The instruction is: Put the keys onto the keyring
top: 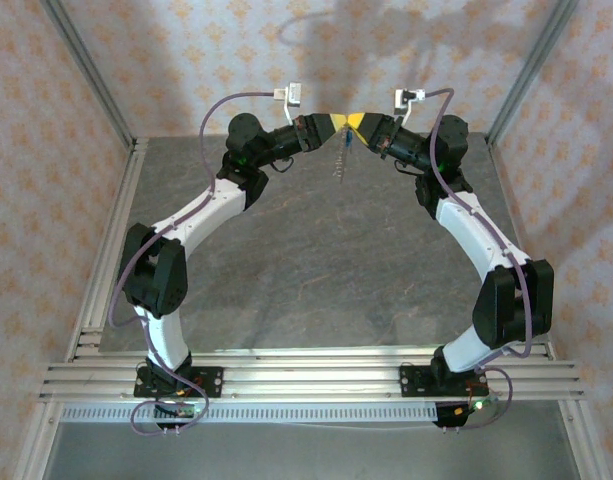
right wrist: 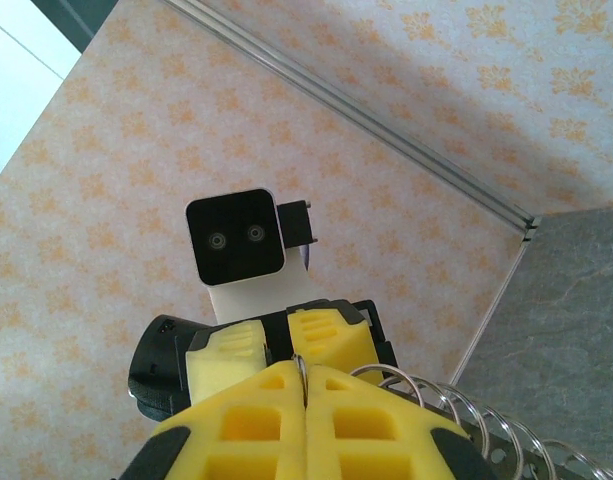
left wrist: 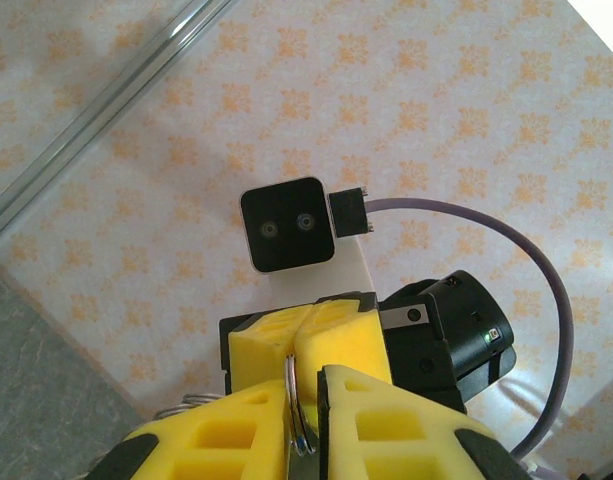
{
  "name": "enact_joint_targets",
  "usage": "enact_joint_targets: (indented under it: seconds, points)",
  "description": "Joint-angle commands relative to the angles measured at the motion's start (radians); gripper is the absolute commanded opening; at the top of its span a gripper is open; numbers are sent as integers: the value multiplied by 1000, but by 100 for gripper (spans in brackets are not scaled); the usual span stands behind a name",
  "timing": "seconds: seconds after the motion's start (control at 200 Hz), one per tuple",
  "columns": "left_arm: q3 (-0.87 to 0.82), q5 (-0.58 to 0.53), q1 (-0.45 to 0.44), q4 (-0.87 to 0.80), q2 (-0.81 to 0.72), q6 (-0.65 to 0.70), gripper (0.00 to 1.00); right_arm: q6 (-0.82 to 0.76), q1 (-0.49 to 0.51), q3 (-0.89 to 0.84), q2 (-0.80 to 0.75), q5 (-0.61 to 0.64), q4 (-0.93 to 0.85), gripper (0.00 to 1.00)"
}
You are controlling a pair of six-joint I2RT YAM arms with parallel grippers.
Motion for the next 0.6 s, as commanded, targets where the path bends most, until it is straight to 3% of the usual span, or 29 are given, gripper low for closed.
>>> enact_joint_targets:
  seconds: [0.0,0.25,0.43,0.535,0.595]
  points:
    - [48,17,-20,75,-2,6,15,-17,8,1,-17,-53,25,0]
    - [82,41,-41,-14,-1,76,0,-24,9,1,-20,-59,8,0]
    - [72,15,-48,-61,-16,112,0,-54,5,12,-33,-37,-51,0]
    - [27,-62,-45,-58,-39,116,0,-56,-15,15,-49,0,-70,30]
    - [2,-101,-41,-39,-50,106,0,-48,-38,8,-66,26,-73,40]
